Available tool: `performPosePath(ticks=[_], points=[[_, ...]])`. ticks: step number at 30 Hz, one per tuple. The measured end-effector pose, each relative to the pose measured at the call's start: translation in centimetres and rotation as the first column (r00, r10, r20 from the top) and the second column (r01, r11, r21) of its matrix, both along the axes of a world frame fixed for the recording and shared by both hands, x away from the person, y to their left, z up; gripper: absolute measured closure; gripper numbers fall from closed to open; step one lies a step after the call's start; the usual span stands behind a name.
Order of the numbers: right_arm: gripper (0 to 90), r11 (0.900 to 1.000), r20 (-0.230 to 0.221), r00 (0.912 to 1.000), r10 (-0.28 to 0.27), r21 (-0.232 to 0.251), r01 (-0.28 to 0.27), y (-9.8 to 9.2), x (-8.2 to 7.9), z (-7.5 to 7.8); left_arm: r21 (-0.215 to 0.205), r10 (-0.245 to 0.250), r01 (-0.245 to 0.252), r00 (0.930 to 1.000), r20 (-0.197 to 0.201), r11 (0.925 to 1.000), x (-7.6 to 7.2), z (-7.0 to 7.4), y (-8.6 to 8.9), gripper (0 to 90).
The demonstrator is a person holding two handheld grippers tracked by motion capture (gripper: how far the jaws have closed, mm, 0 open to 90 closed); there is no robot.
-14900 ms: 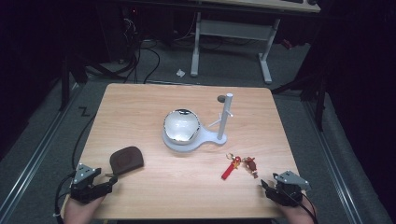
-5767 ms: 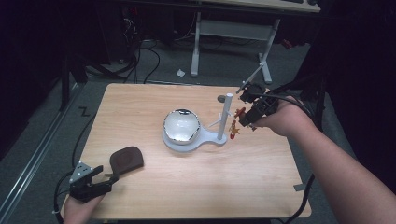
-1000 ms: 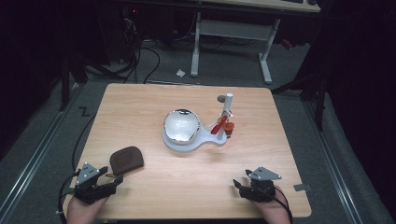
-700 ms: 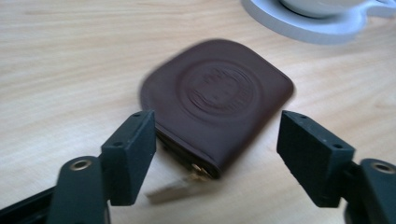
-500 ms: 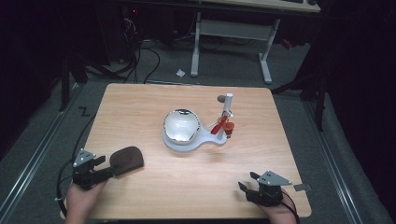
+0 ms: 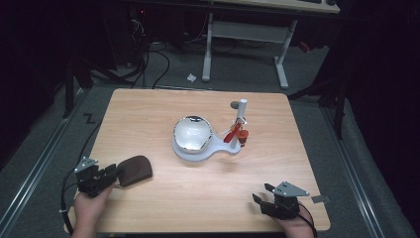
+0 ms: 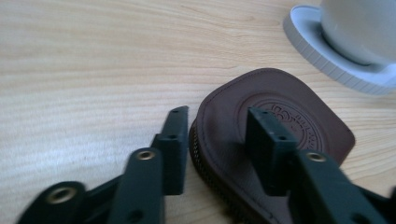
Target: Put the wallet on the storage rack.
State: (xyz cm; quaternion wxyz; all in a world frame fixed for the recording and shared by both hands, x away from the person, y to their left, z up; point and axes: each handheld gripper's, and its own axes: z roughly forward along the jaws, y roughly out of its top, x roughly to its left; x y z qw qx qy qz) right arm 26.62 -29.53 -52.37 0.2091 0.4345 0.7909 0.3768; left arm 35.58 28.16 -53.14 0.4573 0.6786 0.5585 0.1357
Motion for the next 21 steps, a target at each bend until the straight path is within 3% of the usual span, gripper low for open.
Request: performPosePath(ticks=[3, 5, 12, 13, 15, 19, 21], points=[[37.8, 1.000, -0.001, 1.0000, 0.000, -0.001, 0.000, 0.0, 0.0, 0.0, 0.011, -0.005, 0.004, 1.0000, 0.004, 0.9999, -0.1, 0.1, 0.0, 67.5], [37.8, 1.000, -0.002, 1.0000, -0.002, 0.000, 0.002, 0.1, 0.1, -0.1, -0.016, -0.013, 0.013, 0.9999, -0.005, 0.9998, -0.5, -0.1, 0.0, 76.2], [37.9, 1.000, -0.007, 1.0000, 0.001, 0.000, -0.001, 0.2, 0.1, -0.1, -0.011, -0.025, 0.025, 0.9997, -0.007, 0.9996, -1.0, -0.1, 0.0, 78.5], [37.9, 1.000, -0.008, 1.0000, 0.001, 0.000, -0.001, 0.2, 0.1, -0.1, -0.008, -0.011, 0.011, 0.9999, -0.010, 0.9999, -0.9, -0.1, 0.0, 76.9], [37.9, 1.000, -0.006, 1.0000, 0.000, 0.002, 0.000, 0.2, 0.1, -0.1, -0.017, -0.005, 0.005, 0.9998, -0.017, 0.9998, -0.6, -0.1, 0.1, 65.1], [37.9, 1.000, -0.007, 1.0000, -0.006, 0.007, 0.006, 0.0, 0.1, -0.1, -0.021, -0.011, 0.011, 0.9998, -0.016, 0.9997, -0.3, -0.3, 0.2, 60.4], [37.9, 1.000, -0.006, 0.9999, -0.009, 0.009, 0.009, 0.0, 0.1, 0.0, -0.044, -0.031, 0.031, 0.9995, -0.009, 0.9985, -0.3, -0.4, 0.3, 54.8]])
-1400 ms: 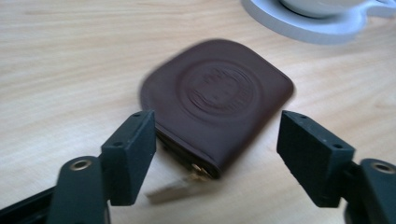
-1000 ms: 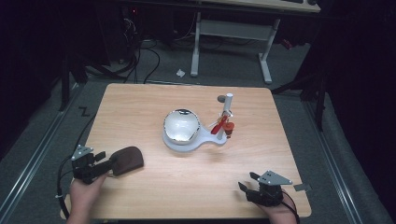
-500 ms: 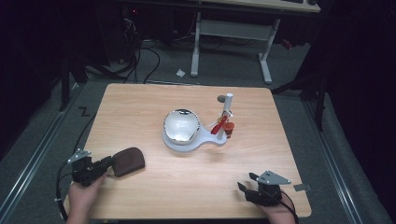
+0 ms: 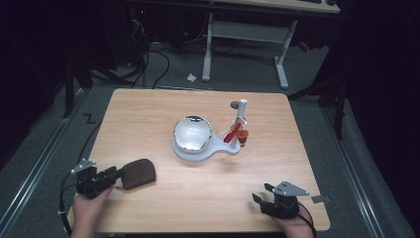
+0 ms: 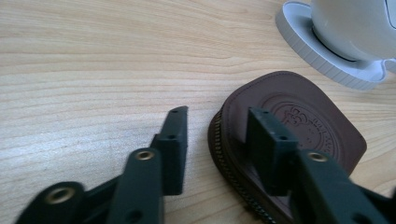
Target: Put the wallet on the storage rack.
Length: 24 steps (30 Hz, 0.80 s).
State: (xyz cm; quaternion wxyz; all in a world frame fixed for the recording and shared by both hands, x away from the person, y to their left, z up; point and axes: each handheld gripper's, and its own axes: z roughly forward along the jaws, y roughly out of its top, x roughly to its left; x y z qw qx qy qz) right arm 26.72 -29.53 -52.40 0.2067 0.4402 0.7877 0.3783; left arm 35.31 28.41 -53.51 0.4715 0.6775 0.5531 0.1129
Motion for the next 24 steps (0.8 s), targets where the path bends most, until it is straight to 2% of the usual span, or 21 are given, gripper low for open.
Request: performPosePath(ticks=[1, 4, 5, 6, 7, 9, 14, 15, 16, 22, 24], points=[[37.9, 1.000, 0.000, 1.0000, 0.000, 0.001, 0.000, 0.0, 0.0, 0.0, -0.012, 0.004, -0.003, 0.9999, 0.015, 0.9999, 0.0, 0.1, 0.0, 54.3], [38.0, 1.000, -0.002, 1.0000, 0.000, 0.001, 0.000, 0.0, 0.0, 0.0, -0.029, 0.005, -0.004, 0.9999, 0.013, 0.9996, 0.2, 0.1, -0.2, 54.2], [38.0, 1.000, 0.000, 1.0000, 0.003, 0.000, -0.003, 0.0, 0.0, 0.0, 0.001, -0.003, 0.003, 1.0000, -0.002, 1.0000, 0.5, -0.1, -0.5, 59.0], [38.0, 1.000, 0.000, 1.0000, 0.003, 0.000, -0.003, 0.0, 0.0, 0.0, 0.001, -0.003, 0.003, 1.0000, -0.002, 1.0000, 0.5, -0.1, -0.5, 61.4], [38.0, 1.000, 0.001, 1.0000, 0.005, -0.001, -0.005, 0.0, 0.1, 0.0, -0.018, -0.013, 0.013, 0.9999, -0.004, 0.9997, 0.5, -0.2, -0.5, 61.4], [38.0, 1.000, 0.001, 1.0000, 0.001, 0.001, -0.001, 0.0, 0.0, 0.0, -0.029, -0.020, 0.020, 0.9997, -0.010, 0.9994, 0.4, -0.2, -0.7, 73.1], [37.9, 1.000, 0.004, 1.0000, 0.003, 0.001, -0.003, -0.1, 0.0, 0.0, -0.031, -0.001, 0.001, 1.0000, -0.009, 0.9995, 0.2, -0.3, -0.8, 76.5], [37.9, 1.000, 0.004, 1.0000, 0.003, 0.001, -0.003, -0.1, 0.0, 0.0, -0.029, -0.003, 0.003, 1.0000, -0.008, 0.9996, 0.1, -0.3, -0.7, 83.5], [38.0, 1.000, 0.005, 1.0000, 0.004, -0.001, -0.004, -0.1, 0.0, 0.1, -0.036, -0.007, 0.007, 0.9999, -0.009, 0.9993, 0.1, -0.3, -0.6, 83.5], [37.9, 1.000, 0.006, 1.0000, -0.004, 0.007, 0.004, -0.2, 0.0, 0.2, 0.000, -0.015, 0.015, 0.9998, 0.014, 0.9999, -0.5, 0.2, -0.9, 86.3], [37.9, 1.000, 0.005, 1.0000, -0.006, 0.011, 0.006, -0.3, 0.0, 0.2, -0.002, -0.022, 0.022, 0.9983, 0.054, 0.9997, -0.9, 0.8, -1.0, 86.6]])
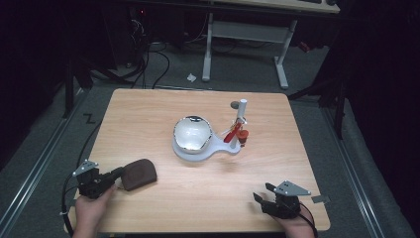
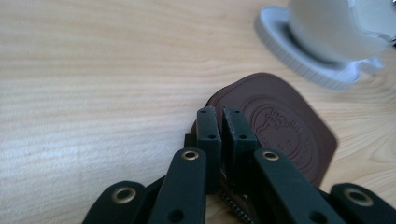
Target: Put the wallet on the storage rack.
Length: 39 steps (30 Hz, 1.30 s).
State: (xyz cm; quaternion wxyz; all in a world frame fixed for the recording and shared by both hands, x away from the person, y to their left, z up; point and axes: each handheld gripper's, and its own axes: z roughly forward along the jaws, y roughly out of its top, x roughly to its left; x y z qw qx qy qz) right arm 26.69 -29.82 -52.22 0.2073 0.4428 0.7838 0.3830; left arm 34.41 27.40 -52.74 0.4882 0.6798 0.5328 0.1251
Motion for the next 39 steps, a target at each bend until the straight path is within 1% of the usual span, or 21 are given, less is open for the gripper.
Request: performPosePath(ticks=[1, 3, 6, 7, 8, 11, 12, 13, 16, 20, 24, 33, 36, 39], points=[[37.9, 1.000, 0.000, 1.0000, 0.000, 0.000, 0.000, 0.0, 0.0, 0.0, 0.000, 0.000, 0.000, 1.0000, 0.000, 1.0000, 0.0, 0.0, 0.0, 86.7], [38.0, 1.000, 0.000, 1.0000, -0.003, 0.003, 0.003, 0.0, 0.0, 0.0, 0.002, -0.007, 0.007, 0.9992, 0.040, 1.0000, -0.4, 0.7, -0.3, 86.8], [38.0, 1.000, 0.000, 1.0000, -0.004, 0.003, 0.004, -0.1, 0.0, 0.0, 0.008, -0.016, 0.015, 0.9962, 0.086, 0.9999, -0.9, 1.5, -0.8, 86.9], [38.0, 1.000, 0.002, 1.0000, -0.003, 0.005, 0.003, -0.1, 0.0, 0.0, 0.020, -0.021, 0.019, 0.9941, 0.106, 0.9996, -1.1, 1.9, -1.2, 86.9], [38.0, 1.000, 0.002, 1.0000, -0.003, 0.005, 0.003, -0.2, 0.0, 0.1, 0.020, -0.021, 0.019, 0.9941, 0.106, 0.9996, -1.1, 1.9, -1.2, 87.0], [38.0, 1.000, 0.003, 1.0000, -0.005, 0.009, 0.005, -0.2, 0.0, 0.1, 0.041, -0.034, 0.029, 0.9896, 0.139, 0.9988, -1.4, 2.7, -1.8, 87.1], [38.0, 1.000, 0.005, 1.0000, -0.006, 0.010, 0.006, -0.3, 0.0, 0.1, 0.058, -0.046, 0.037, 0.9864, 0.158, 0.9976, -1.6, 3.2, -2.4, 87.1], [38.0, 1.000, 0.005, 1.0000, -0.006, 0.010, 0.006, -0.3, 0.0, 0.1, 0.058, -0.046, 0.037, 0.9864, 0.158, 0.9976, -1.6, 3.2, -2.4, 87.1], [38.0, 1.000, 0.003, 0.9999, -0.013, 0.022, 0.013, -0.5, 0.0, 0.1, 0.069, -0.057, 0.045, 0.9822, 0.179, 0.9966, -1.7, 3.9, -3.1, 87.1], [38.0, 1.000, 0.002, 0.9999, -0.015, 0.022, 0.015, -0.5, 0.0, 0.2, 0.073, -0.061, 0.047, 0.9783, 0.198, 0.9963, -1.7, 4.7, -3.6, 87.1], [38.0, 1.000, 0.003, 0.9999, -0.015, 0.027, 0.015, -0.6, 0.0, 0.1, 0.067, -0.064, 0.051, 0.9731, 0.221, 0.9965, -1.6, 5.7, -4.3, 87.2], [38.0, 0.999, 0.002, 0.9998, -0.017, 0.030, 0.017, -0.6, -0.1, 0.2, 0.064, -0.071, 0.057, 0.9685, 0.239, 0.9963, -1.1, 6.7, -5.2, 87.1], [38.0, 0.999, 0.003, 0.9998, -0.018, 0.031, 0.017, -0.7, 0.0, 0.2, 0.060, -0.074, 0.061, 0.9661, 0.247, 0.9963, -0.9, 7.2, -5.5, 87.1], [38.0, 0.999, 0.003, 0.9999, -0.016, 0.031, 0.016, -0.7, 0.0, 0.2, 0.065, -0.081, 0.067, 0.9637, 0.254, 0.9957, -0.6, 7.7, -5.9, 87.1]])
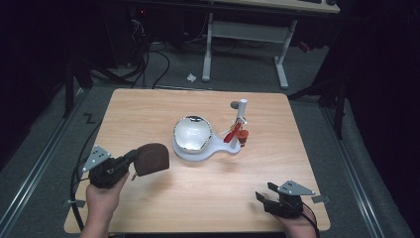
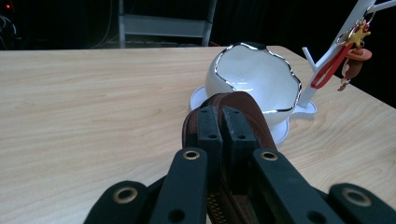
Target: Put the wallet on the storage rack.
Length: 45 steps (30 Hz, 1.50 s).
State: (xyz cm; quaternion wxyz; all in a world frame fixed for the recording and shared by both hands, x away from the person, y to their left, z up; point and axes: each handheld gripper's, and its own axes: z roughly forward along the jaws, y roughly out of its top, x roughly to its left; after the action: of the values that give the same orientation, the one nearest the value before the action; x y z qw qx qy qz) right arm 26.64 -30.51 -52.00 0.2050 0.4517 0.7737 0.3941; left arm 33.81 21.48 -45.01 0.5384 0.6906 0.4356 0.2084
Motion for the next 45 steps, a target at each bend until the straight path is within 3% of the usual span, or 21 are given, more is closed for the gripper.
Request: performPosePath(ticks=[36, 45], points=[[38.1, 1.000, 0.001, 1.0000, 0.005, 0.007, -0.005, 0.0, -0.1, 0.1, 0.026, -0.002, 0.001, 0.9985, 0.054, 0.9997, 3.8, 4.6, -3.6, 87.1], [38.2, 1.000, 0.000, 0.9999, 0.010, 0.007, -0.010, 0.0, 0.0, 0.0, 0.041, 0.000, -0.001, 0.9990, 0.045, 0.9992, 5.3, 5.0, -5.0, 87.1]])
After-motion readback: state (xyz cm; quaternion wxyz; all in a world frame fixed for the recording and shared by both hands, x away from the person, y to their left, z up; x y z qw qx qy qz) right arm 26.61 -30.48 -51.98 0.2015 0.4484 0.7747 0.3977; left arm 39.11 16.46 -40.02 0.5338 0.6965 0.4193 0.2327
